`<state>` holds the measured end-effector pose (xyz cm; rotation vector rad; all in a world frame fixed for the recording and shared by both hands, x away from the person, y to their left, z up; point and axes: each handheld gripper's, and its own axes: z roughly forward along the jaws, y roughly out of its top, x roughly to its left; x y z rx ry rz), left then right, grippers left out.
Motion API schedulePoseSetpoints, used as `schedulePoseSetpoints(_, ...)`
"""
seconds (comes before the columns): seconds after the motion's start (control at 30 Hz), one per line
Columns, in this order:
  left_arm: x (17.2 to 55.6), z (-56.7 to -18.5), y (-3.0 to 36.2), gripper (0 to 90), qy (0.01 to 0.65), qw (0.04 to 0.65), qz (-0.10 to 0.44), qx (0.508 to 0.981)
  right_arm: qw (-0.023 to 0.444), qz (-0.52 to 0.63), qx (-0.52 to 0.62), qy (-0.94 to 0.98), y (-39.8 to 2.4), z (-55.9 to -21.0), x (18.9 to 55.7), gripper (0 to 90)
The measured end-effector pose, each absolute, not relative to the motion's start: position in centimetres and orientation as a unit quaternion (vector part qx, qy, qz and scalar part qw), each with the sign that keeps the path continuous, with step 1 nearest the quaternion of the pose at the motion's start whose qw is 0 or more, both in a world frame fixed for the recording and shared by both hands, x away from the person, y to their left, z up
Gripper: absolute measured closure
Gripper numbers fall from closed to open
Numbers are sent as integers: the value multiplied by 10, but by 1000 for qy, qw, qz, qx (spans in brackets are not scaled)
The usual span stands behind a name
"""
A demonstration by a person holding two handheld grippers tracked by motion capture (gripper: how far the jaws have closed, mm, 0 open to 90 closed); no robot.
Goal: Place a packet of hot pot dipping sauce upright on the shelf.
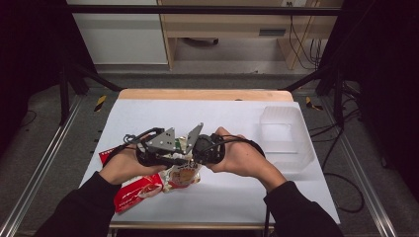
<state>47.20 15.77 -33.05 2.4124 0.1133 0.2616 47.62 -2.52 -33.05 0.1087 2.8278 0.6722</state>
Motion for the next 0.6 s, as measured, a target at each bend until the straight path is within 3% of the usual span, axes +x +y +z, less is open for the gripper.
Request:
schedulePoseSetpoints(0.23, 472, -330, 161, 704, 57, 354, 118, 926, 111, 226, 44, 967, -25, -322, 476, 900)
schedulePoseSetpoints(0.4, 474, -332, 163, 494, 69, 368, 126, 919, 110, 221, 42, 968, -26, -317, 477, 900)
schedulePoseSetpoints(0.6, 472, -332, 166, 309, 76, 390, 132, 908, 111, 213, 49, 969, -28, -314, 478, 900)
